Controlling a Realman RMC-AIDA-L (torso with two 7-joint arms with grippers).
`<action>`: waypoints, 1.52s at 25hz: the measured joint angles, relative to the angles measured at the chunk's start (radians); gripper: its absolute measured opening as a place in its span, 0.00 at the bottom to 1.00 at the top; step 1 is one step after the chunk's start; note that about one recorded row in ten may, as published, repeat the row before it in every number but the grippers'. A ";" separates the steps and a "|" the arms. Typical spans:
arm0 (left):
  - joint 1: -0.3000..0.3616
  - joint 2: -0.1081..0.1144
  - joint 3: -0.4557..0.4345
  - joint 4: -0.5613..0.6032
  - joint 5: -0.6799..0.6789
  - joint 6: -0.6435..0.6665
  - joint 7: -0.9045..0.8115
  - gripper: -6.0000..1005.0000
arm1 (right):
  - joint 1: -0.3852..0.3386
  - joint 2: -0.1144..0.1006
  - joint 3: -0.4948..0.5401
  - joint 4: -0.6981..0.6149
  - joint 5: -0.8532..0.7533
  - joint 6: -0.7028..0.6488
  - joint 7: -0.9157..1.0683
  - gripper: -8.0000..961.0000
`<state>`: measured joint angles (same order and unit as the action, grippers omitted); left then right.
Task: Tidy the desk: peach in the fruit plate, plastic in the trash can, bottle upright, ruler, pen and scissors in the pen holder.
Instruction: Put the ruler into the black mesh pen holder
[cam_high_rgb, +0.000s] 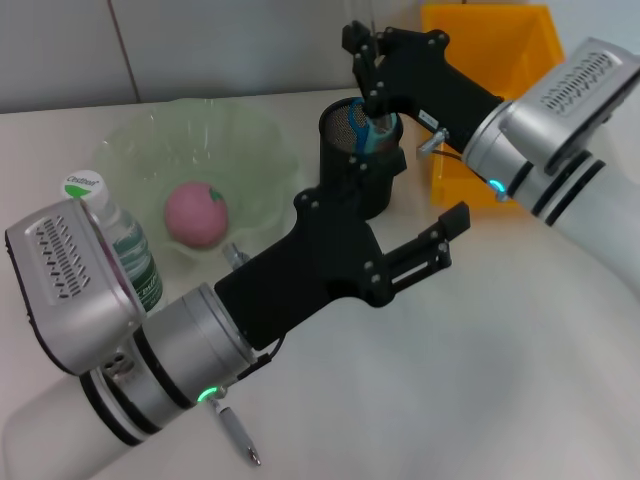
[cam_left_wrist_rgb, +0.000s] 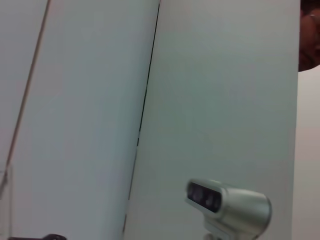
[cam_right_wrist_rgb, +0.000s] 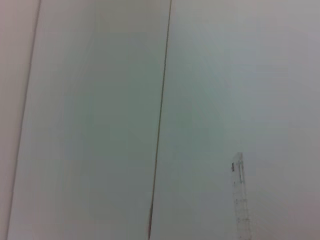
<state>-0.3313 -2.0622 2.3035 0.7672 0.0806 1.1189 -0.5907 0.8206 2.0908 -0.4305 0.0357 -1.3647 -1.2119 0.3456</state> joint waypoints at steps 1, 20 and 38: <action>0.001 0.000 -0.002 -0.009 0.008 0.011 -0.009 0.80 | 0.007 0.000 0.000 0.004 0.000 0.017 0.005 0.09; 0.015 -0.001 -0.041 -0.091 0.015 0.155 -0.040 0.80 | 0.035 0.001 0.015 0.022 -0.001 0.144 0.037 0.14; 0.015 -0.003 -0.051 -0.092 0.014 0.164 -0.037 0.80 | 0.023 0.000 0.013 0.015 -0.003 0.149 0.099 0.22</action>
<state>-0.3159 -2.0648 2.2525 0.6749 0.0951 1.2830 -0.6275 0.8431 2.0910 -0.4172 0.0505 -1.3673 -1.0633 0.4441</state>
